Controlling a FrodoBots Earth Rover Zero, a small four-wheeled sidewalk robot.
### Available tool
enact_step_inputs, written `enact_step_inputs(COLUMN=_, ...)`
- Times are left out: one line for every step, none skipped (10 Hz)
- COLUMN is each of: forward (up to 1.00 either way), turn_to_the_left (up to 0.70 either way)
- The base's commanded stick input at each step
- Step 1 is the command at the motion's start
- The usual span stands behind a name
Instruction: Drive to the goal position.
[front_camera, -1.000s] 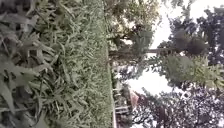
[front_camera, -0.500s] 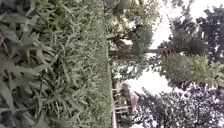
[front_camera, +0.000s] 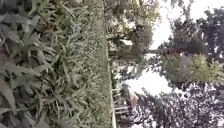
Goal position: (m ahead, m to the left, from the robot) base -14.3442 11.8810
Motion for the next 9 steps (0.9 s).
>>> enact_step_inputs(forward=0.00, turn_to_the_left=-0.45)
enact_step_inputs(forward=0.00, turn_to_the_left=-0.45)
enact_step_inputs(forward=-0.26, turn_to_the_left=-0.29)
enact_step_inputs(forward=-0.30, turn_to_the_left=-0.27)
enact_step_inputs(forward=-0.30, turn_to_the_left=-0.27)
enact_step_inputs(forward=-0.30, turn_to_the_left=-0.21)
enact_step_inputs(forward=-0.30, turn_to_the_left=0.07)
enact_step_inputs(forward=-0.30, turn_to_the_left=0.27)
enact_step_inputs(forward=-0.30, turn_to_the_left=0.27)
